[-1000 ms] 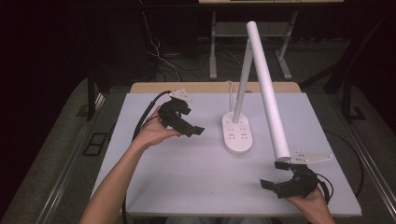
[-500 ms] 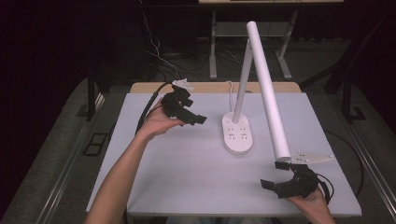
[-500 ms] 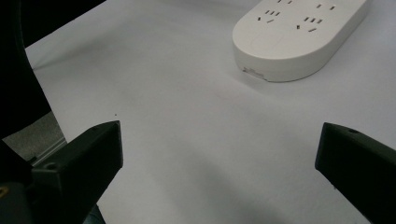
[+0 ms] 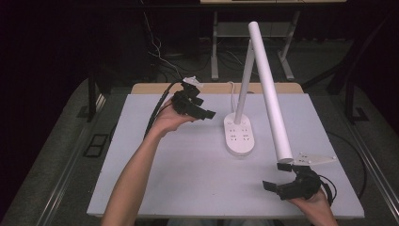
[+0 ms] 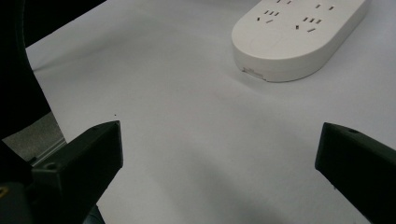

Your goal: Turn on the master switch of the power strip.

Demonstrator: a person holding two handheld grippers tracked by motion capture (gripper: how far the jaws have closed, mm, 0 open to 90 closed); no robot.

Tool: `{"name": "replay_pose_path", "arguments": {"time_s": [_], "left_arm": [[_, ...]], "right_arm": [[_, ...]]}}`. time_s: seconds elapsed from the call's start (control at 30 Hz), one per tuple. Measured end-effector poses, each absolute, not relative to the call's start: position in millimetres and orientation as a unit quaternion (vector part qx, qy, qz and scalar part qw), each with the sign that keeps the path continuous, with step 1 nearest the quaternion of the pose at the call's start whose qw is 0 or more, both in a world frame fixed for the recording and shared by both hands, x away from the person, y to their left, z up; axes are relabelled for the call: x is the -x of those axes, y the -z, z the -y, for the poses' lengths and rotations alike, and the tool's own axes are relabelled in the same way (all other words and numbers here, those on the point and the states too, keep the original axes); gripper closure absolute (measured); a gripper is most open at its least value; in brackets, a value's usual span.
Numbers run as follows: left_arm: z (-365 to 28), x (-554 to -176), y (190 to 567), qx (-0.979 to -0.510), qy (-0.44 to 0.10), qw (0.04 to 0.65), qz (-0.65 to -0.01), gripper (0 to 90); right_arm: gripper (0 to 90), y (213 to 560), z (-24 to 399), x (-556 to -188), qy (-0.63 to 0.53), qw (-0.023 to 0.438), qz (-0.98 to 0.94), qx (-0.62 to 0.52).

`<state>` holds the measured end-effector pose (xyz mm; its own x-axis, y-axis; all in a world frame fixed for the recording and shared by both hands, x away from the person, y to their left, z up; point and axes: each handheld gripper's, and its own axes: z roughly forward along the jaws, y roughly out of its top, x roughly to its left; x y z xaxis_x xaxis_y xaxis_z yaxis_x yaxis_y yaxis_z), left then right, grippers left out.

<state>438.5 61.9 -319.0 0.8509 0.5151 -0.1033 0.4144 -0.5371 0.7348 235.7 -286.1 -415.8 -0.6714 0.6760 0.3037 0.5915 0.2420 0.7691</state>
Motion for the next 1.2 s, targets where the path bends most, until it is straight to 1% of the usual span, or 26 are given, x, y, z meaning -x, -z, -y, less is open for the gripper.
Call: {"name": "replay_pose_path", "arguments": {"time_s": [0.2,0.3,0.33,0.37,0.43,0.47,0.5,0.57,0.73,0.8,0.83,0.97,1.03,1.07,1.1,1.13,1.2], "left_arm": [[-50,-445,326,-0.869,-0.064,0.405,-0.277,34.4],[-47,-449,328,-0.868,-0.063,0.407,-0.277,41.4],[-45,-450,329,-0.866,-0.061,0.410,-0.280,41.4],[-44,-451,330,-0.865,-0.060,0.410,-0.282,44.1],[-41,-453,332,-0.864,-0.060,0.411,-0.285,45.0],[-41,-455,333,-0.866,-0.060,0.410,-0.282,47.3],[-41,-456,333,-0.865,-0.057,0.411,-0.283,47.3],[-39,-458,335,-0.859,-0.055,0.420,-0.289,50.2],[-36,-464,339,-0.854,-0.048,0.425,-0.295,53.3],[-35,-466,341,-0.850,-0.044,0.430,-0.302,57.8],[-35,-467,342,-0.848,-0.041,0.432,-0.305,57.8],[-32,-471,347,-0.840,-0.035,0.438,-0.317,63.0],[-30,-472,350,-0.832,-0.026,0.447,-0.327,68.6],[-29,-473,351,-0.831,-0.023,0.447,-0.330,68.6],[-28,-474,353,-0.828,-0.021,0.449,-0.335,72.1],[-26,-475,354,-0.824,-0.019,0.453,-0.340,78.3],[-25,-477,357,-0.825,-0.019,0.453,-0.339,83.7]], "right_arm": [[0.4,416,286,-236,-0.465,0.044,-0.787,-0.402],[0.4,416,286,-235,-0.466,0.045,-0.788,-0.400],[0.4,416,286,-235,-0.466,0.045,-0.788,-0.400],[0.3,416,286,-235,-0.466,0.044,-0.788,-0.400],[0.4,416,286,-235,-0.466,0.043,-0.788,-0.400],[0.4,416,286,-235,-0.467,0.044,-0.788,-0.400],[0.4,416,286,-235,-0.467,0.044,-0.788,-0.400],[0.4,416,286,-235,-0.466,0.045,-0.789,-0.398],[0.4,416,286,-235,-0.466,0.045,-0.789,-0.398],[0.4,416,286,-235,-0.466,0.044,-0.789,-0.398],[0.4,416,286,-235,-0.466,0.044,-0.789,-0.398],[0.4,416,286,-235,-0.466,0.044,-0.789,-0.398],[0.3,416,286,-235,-0.466,0.044,-0.789,-0.397],[0.3,416,286,-235,-0.466,0.044,-0.789,-0.397],[0.3,416,286,-235,-0.467,0.043,-0.789,-0.398],[0.4,416,286,-235,-0.468,0.043,-0.788,-0.398],[0.4,416,286,-235,-0.467,0.043,-0.789,-0.398]]}}
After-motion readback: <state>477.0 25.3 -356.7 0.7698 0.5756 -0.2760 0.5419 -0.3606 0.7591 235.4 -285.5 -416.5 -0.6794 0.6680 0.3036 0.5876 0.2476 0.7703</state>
